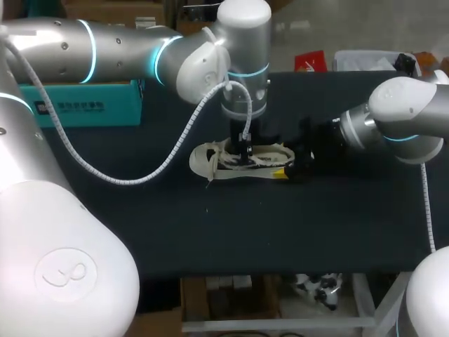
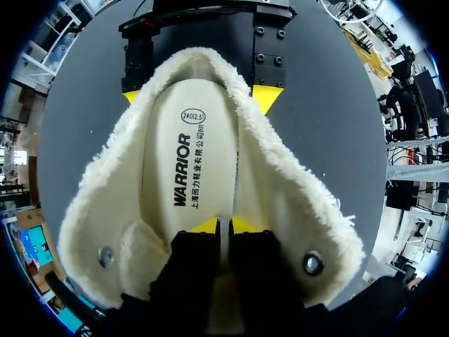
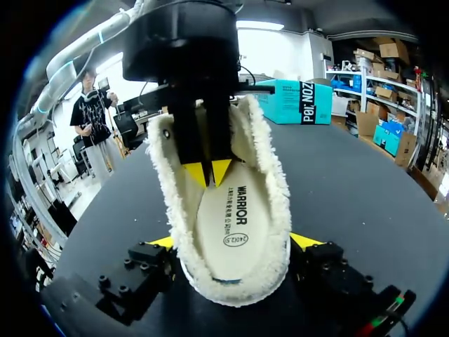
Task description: Open the shoe tongue, take the insole out of the shoe, put the insole back into the shoe, and pack the shoe into the shoebox
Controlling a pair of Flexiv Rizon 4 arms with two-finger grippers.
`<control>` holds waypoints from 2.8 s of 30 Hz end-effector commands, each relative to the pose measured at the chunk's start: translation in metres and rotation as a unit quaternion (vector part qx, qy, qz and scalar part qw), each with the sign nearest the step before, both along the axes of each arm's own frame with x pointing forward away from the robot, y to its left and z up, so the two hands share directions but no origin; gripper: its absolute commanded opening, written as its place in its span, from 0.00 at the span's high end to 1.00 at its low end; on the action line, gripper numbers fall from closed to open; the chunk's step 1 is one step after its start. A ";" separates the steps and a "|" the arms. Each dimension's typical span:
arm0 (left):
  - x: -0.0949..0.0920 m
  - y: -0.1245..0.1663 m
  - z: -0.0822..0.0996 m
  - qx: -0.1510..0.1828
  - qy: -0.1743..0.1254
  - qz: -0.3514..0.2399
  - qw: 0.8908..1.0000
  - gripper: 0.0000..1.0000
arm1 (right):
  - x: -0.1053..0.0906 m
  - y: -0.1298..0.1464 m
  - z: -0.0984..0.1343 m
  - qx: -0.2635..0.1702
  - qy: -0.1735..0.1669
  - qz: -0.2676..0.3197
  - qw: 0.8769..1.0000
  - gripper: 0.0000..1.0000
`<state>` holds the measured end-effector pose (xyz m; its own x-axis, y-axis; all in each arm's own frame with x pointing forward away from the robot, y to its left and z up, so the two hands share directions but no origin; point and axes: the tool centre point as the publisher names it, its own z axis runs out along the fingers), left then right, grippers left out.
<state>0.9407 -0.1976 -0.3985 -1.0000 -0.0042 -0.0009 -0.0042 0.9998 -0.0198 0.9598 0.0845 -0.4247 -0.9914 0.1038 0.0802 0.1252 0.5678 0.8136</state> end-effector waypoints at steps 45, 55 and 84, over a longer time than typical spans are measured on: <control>0.104 0.016 -0.093 -0.005 -0.188 0.020 0.982 0.78 | 0.001 -0.002 -0.003 0.002 0.000 0.001 1.000 1.00; 0.113 0.005 -0.073 -0.023 -0.194 0.012 0.981 1.00 | 0.001 -0.002 -0.003 0.002 0.000 0.001 1.000 1.00; 0.038 -0.036 0.060 -0.152 -0.051 -0.036 0.987 1.00 | 0.001 -0.002 -0.003 0.002 0.000 0.001 1.000 1.00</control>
<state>0.9781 -0.2325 -0.3445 -0.9903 0.0415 -0.1323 0.0808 0.9482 -0.3071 0.9614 0.0791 -0.4230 -0.9915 0.1015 0.0814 0.1248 0.5649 0.8156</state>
